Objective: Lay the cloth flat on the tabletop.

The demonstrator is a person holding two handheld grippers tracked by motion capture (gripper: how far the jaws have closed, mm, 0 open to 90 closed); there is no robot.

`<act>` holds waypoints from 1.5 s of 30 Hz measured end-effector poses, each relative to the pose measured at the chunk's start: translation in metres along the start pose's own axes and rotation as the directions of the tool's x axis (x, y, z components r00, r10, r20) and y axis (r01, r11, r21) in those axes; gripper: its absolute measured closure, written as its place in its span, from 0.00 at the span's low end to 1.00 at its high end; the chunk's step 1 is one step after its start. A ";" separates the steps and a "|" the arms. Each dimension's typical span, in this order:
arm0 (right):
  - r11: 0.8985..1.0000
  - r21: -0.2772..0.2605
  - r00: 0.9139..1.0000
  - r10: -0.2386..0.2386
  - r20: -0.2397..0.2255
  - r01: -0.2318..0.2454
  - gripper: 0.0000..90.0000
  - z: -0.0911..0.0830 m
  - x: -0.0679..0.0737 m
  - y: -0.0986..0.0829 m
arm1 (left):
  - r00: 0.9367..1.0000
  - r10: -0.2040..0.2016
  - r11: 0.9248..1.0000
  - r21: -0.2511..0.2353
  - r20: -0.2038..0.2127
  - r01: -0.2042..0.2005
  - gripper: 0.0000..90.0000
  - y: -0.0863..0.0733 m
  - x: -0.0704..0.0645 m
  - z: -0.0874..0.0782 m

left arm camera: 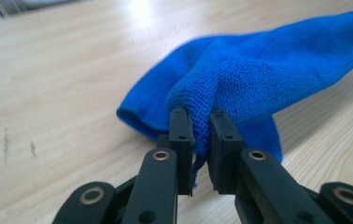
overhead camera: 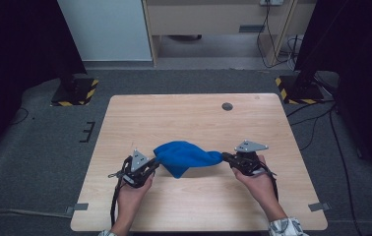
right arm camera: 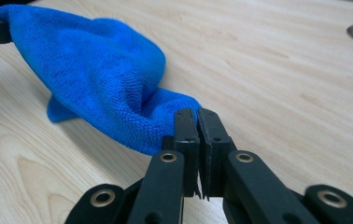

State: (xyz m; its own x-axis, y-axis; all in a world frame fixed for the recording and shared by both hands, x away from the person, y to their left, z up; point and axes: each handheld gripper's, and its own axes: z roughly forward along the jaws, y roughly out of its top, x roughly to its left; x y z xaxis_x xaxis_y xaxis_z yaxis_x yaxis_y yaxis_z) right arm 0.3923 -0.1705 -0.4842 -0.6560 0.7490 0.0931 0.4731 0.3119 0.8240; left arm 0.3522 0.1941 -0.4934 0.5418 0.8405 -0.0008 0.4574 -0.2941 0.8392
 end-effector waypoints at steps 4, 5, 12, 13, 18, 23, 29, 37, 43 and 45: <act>0.999 0.037 1.000 -0.002 0.007 0.001 0.97 0.009 -0.003 -0.004 | 1.000 0.001 0.998 0.055 -0.004 -0.001 0.90 -0.005 0.003 0.010; 0.999 0.046 1.000 0.000 0.008 0.000 0.97 0.011 -0.004 -0.005 | 1.000 0.002 0.998 0.066 -0.007 -0.002 0.90 -0.006 0.004 0.012; 0.998 0.066 1.000 0.009 0.021 -0.010 0.98 0.020 -0.009 -0.008 | 0.999 -0.032 0.997 0.072 -0.012 0.033 0.93 -0.007 0.011 0.013; 0.998 0.066 1.000 0.008 0.020 -0.010 0.98 0.020 -0.010 -0.008 | 0.999 -0.034 0.997 0.069 -0.015 0.035 0.93 -0.007 0.011 0.012; 0.996 0.084 1.000 0.009 0.017 -0.010 0.96 0.026 -0.009 -0.011 | 0.999 -0.034 0.995 0.089 -0.015 0.035 0.93 -0.010 0.012 0.017; 0.993 0.114 0.999 0.012 0.036 -0.016 0.82 0.035 -0.010 -0.015 | 0.999 -0.032 0.993 0.114 -0.019 0.034 0.91 -0.014 0.013 0.020; 0.996 0.067 0.996 0.048 0.070 -0.053 0.77 0.024 -0.015 -0.014 | 0.998 -0.048 0.993 0.105 -0.037 0.052 0.91 -0.014 0.018 0.018; 0.995 0.087 0.999 0.043 0.031 -0.046 0.77 0.027 -0.009 -0.018 | 0.997 -0.060 0.993 0.104 -0.042 0.064 0.91 -0.016 0.022 0.017; 0.993 0.120 1.000 0.017 -0.012 -0.015 0.68 0.041 0.007 -0.019 | 0.997 -0.060 0.993 0.103 -0.042 0.065 0.91 -0.016 0.022 0.017; 0.991 0.137 1.000 0.012 -0.021 -0.009 0.76 0.044 0.009 -0.020 | 0.997 -0.060 0.993 0.102 -0.042 0.064 0.91 -0.016 0.022 0.016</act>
State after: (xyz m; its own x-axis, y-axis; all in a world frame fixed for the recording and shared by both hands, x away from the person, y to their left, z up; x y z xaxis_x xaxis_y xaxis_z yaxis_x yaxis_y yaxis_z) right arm 0.4029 -0.1444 -0.5239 -0.6627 0.7400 0.1147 0.5549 0.3824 0.7389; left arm 0.3685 0.2102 -0.5158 0.4837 0.8748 -0.0285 0.5609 -0.2848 0.7774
